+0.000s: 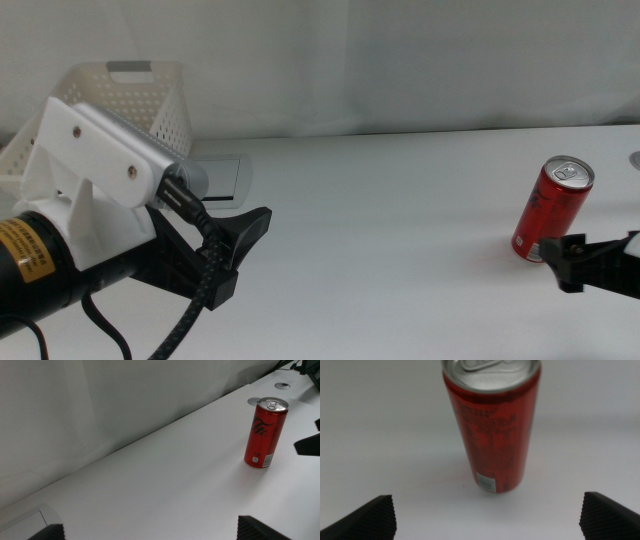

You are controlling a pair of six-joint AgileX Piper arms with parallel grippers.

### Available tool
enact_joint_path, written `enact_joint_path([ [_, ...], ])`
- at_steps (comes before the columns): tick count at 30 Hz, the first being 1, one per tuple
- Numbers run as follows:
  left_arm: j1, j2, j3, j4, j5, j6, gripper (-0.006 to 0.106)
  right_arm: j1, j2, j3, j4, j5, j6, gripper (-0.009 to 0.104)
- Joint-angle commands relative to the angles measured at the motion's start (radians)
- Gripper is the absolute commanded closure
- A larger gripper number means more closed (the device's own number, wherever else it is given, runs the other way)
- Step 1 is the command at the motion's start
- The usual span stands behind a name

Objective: Use arms to grab the bottles and put them into the dustbin to the left of the table.

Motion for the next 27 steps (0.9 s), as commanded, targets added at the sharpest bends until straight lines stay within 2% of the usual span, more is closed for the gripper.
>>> enact_joint_path([
  [1, -0.010, -0.004, 0.004, -0.011, -0.016, -0.003, 0.012, 0.013, 0.039, 0.024, -0.008, -0.133, 0.000, -0.008],
  [15, -0.010, -0.004, 0.004, -0.005, -0.016, -0.001, 0.012, 0.018, 0.352, 0.027, 0.000, -0.514, -0.042, -0.008],
  [18, -0.010, -0.004, 0.004, -0.005, -0.016, -0.001, 0.012, 0.018, 0.393, 0.027, 0.020, -0.587, -0.065, -0.008],
  [27, -0.010, -0.002, 0.004, -0.005, -0.016, 0.001, 0.013, 0.018, 0.462, 0.027, 0.022, -0.718, -0.060, -0.008],
])
